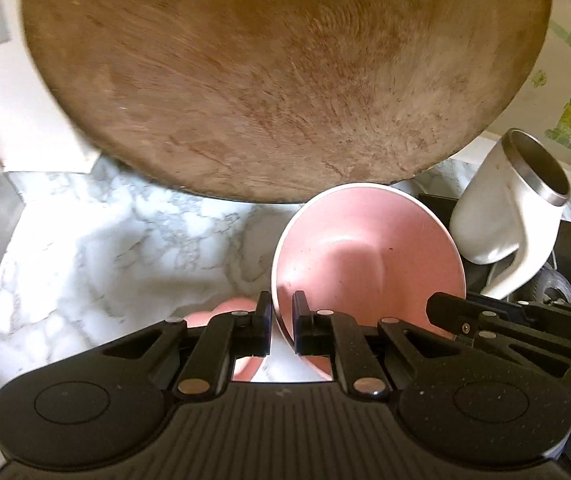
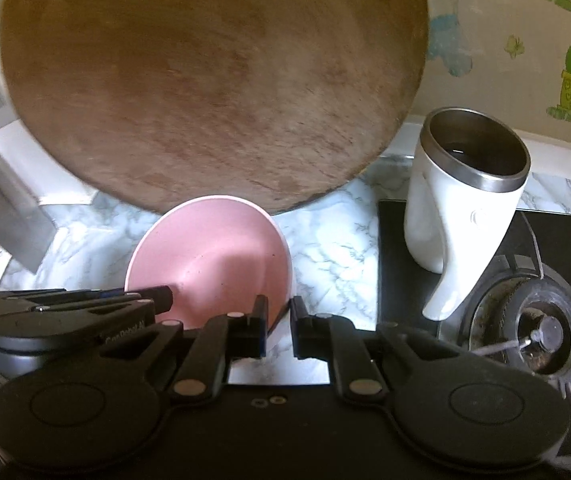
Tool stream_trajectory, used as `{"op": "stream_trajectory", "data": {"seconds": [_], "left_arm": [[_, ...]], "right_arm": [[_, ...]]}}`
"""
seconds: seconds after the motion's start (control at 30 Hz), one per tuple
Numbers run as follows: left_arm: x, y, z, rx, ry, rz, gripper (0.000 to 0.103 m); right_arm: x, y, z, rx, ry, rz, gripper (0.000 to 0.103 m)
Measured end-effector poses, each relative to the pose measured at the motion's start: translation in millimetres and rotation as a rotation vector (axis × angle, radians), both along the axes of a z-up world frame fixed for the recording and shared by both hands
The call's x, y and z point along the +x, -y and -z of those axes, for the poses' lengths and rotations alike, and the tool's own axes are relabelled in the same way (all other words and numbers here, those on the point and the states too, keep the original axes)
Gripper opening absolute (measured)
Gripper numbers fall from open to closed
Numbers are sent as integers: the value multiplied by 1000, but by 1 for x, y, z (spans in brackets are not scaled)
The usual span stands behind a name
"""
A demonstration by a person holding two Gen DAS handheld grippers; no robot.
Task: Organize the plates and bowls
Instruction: 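Lift the pink bowl with both grippers and carry it toward the cream bowl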
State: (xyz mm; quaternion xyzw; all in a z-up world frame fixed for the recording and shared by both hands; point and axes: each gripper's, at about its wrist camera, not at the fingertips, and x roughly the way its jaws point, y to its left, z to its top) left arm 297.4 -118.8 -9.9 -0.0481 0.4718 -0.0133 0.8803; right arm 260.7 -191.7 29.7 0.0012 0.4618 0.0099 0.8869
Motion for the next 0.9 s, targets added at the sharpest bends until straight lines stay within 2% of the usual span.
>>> {"op": "stream_trajectory", "data": {"seconds": [0.33,0.6,0.9], "left_arm": [[-55,-18,-24,11,-9,-12,9],[-97,-32,-44,20,32,-35,10],[-153,-60,-54,34,51,-67,11]], "right_arm": [[-42,-30,-26,1,7,-67,11],[-76,-52,-42,17,34,-118,11],[-107,-83,-45,40,9,-209,10]]}}
